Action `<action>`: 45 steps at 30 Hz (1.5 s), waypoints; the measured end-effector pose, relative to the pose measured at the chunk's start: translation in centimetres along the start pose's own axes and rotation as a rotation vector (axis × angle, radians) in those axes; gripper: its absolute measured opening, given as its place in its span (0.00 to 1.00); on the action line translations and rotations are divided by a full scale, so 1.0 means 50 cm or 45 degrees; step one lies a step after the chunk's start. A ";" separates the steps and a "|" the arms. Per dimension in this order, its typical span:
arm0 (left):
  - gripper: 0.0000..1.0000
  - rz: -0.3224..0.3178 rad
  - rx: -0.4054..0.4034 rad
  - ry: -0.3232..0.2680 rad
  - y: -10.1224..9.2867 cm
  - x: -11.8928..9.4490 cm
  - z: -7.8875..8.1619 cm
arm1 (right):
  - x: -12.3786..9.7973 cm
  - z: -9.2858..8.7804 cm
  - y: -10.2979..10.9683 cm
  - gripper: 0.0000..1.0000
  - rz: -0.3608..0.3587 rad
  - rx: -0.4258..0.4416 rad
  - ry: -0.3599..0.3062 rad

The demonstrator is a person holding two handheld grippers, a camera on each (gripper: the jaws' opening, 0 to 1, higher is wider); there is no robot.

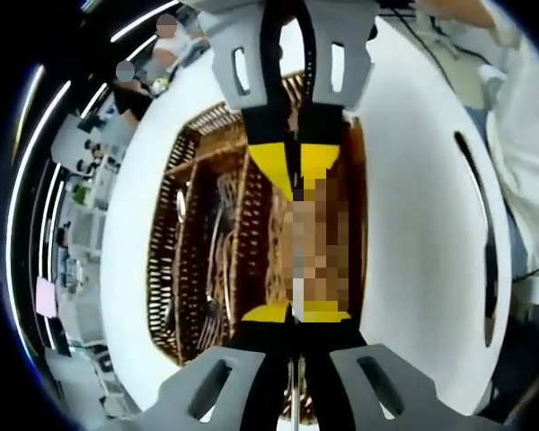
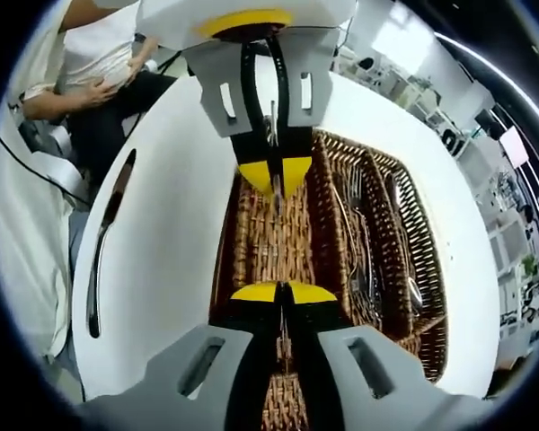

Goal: Arrange the knives, forks, and spoons in their matching storage slots by inserting each utensil handle-first until every utensil is classified and aligned in the correct compartment

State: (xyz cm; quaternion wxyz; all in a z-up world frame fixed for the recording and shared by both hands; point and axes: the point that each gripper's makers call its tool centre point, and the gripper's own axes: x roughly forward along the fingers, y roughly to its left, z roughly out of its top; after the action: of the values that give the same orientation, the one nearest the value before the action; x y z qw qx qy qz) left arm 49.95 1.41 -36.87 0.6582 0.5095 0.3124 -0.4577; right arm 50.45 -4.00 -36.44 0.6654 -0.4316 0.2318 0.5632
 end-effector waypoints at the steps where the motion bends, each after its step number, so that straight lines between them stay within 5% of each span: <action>1: 0.02 0.004 0.005 -0.004 0.001 0.003 -0.001 | 0.001 -0.002 0.002 0.02 0.001 -0.001 0.002; 38: 0.03 -0.062 -0.026 0.026 0.020 0.068 -0.047 | 0.075 -0.023 -0.020 0.02 0.043 -0.033 0.040; 45: 0.03 -0.069 -0.023 0.015 0.006 0.067 -0.035 | 0.082 -0.029 -0.019 0.02 0.054 -0.036 0.058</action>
State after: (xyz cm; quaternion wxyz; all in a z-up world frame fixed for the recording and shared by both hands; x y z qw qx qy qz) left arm 51.60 2.14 -40.17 0.6483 0.4977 0.3341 -0.4695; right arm 52.67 -2.96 -40.15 0.6417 -0.4488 0.2479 0.5704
